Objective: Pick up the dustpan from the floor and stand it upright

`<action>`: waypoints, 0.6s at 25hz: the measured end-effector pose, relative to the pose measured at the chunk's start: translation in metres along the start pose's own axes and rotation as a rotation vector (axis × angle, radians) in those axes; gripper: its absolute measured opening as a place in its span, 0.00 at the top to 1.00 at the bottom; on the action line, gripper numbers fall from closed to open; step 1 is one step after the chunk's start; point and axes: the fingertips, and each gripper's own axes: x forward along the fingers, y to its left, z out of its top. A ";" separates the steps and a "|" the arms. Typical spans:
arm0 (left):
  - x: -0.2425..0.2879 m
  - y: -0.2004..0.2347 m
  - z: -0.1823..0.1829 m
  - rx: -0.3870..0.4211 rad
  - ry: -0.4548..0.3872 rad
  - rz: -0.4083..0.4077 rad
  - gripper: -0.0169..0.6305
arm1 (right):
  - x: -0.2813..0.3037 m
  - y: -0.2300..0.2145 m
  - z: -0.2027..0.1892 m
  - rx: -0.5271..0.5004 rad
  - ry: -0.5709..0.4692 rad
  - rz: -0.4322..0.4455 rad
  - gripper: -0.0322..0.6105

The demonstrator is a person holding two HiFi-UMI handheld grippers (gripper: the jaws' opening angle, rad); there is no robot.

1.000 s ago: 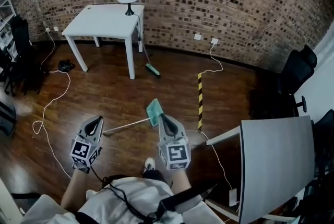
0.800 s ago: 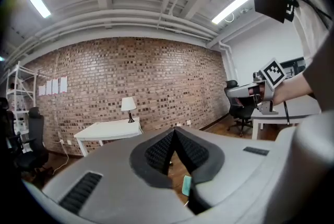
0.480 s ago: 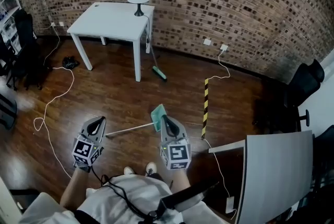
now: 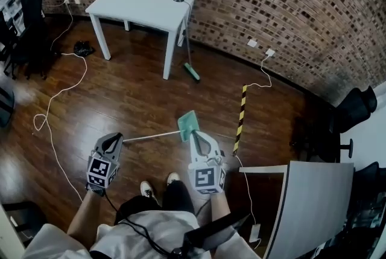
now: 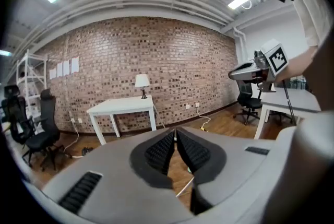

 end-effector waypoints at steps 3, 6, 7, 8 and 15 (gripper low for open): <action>0.011 0.009 -0.041 0.039 0.079 0.005 0.93 | 0.031 0.011 -0.013 0.029 0.010 0.090 0.91; 0.033 0.022 -0.081 0.033 0.144 0.002 0.92 | 0.078 0.018 -0.042 0.122 0.043 0.194 0.74; 0.040 0.032 -0.096 -0.015 0.159 0.014 0.90 | 0.098 0.020 -0.054 0.130 0.050 0.223 0.74; 0.045 0.043 -0.112 -0.071 0.172 0.030 0.87 | 0.119 0.026 -0.067 0.138 0.059 0.251 0.74; 0.109 0.067 -0.268 -0.187 0.353 0.087 0.72 | 0.240 0.113 -0.215 -0.130 0.196 0.545 0.65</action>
